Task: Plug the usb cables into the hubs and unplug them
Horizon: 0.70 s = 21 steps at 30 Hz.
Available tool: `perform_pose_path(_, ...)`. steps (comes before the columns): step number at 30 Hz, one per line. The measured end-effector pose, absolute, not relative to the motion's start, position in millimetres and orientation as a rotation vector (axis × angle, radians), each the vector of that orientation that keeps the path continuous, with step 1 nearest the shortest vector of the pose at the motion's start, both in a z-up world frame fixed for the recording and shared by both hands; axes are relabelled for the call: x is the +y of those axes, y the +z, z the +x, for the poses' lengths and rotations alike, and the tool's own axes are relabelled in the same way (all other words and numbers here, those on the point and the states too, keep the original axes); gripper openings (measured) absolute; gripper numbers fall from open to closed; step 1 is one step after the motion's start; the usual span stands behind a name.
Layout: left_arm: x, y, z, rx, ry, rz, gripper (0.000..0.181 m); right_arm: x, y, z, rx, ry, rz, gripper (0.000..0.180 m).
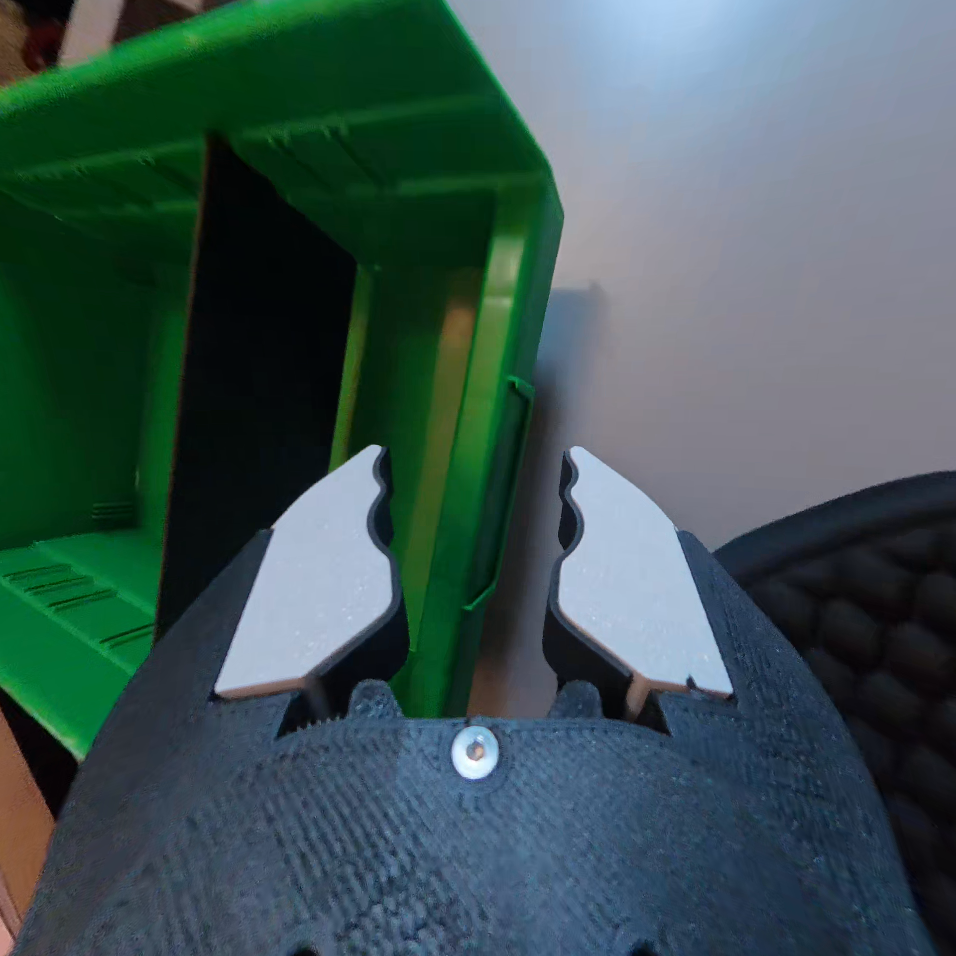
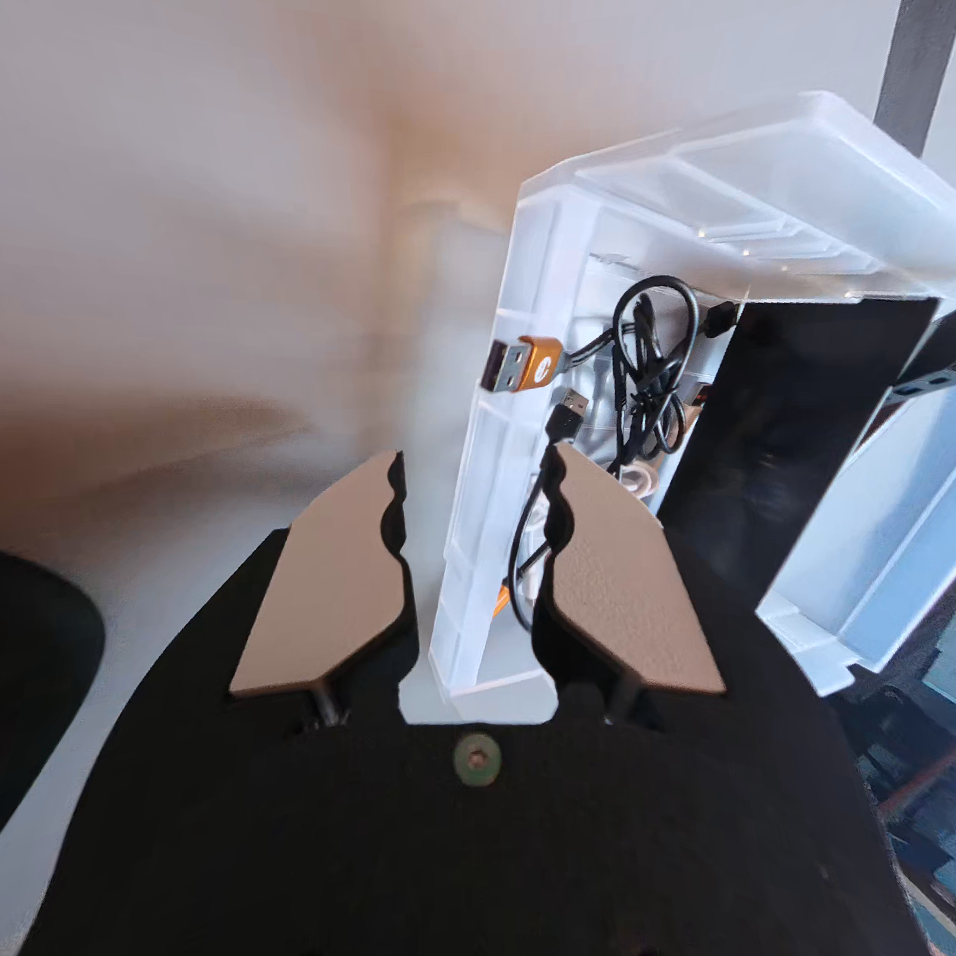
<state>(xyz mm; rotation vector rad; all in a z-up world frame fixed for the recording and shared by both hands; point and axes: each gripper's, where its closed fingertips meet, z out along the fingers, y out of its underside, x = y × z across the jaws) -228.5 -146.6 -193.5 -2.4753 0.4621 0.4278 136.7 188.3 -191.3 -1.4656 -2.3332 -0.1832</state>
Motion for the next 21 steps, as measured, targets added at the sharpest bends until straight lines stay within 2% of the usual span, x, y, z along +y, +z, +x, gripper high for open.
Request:
perform_pose_path(1, -150, -200, -231, 0.462, 0.423, -2.502, 0.063, 191, -194, 133, -2.323, -0.190, -1.477, 0.052)
perform_pose_path(3, -154, -209, -236, 0.464, 0.423, -2.546, 0.062, 197, -199, 129, -2.322, -0.203, -1.505, 0.050)
perform_pose_path(7, -148, -220, -242, 0.486, 0.456, -2.570, 0.050, 202, -206, 125, -2.352, -0.219, -1.502, 0.030)
perform_pose_path(11, -137, -222, -237, 0.536, 0.462, -2.553, 0.034, 202, -205, 124, -2.317, -0.233, -1.441, 0.031)
perform_pose_path(21, -120, -222, -224, 0.633, 0.516, -2.527, 0.031, 192, -204, 130, -2.274, -0.187, -1.348, 0.031)
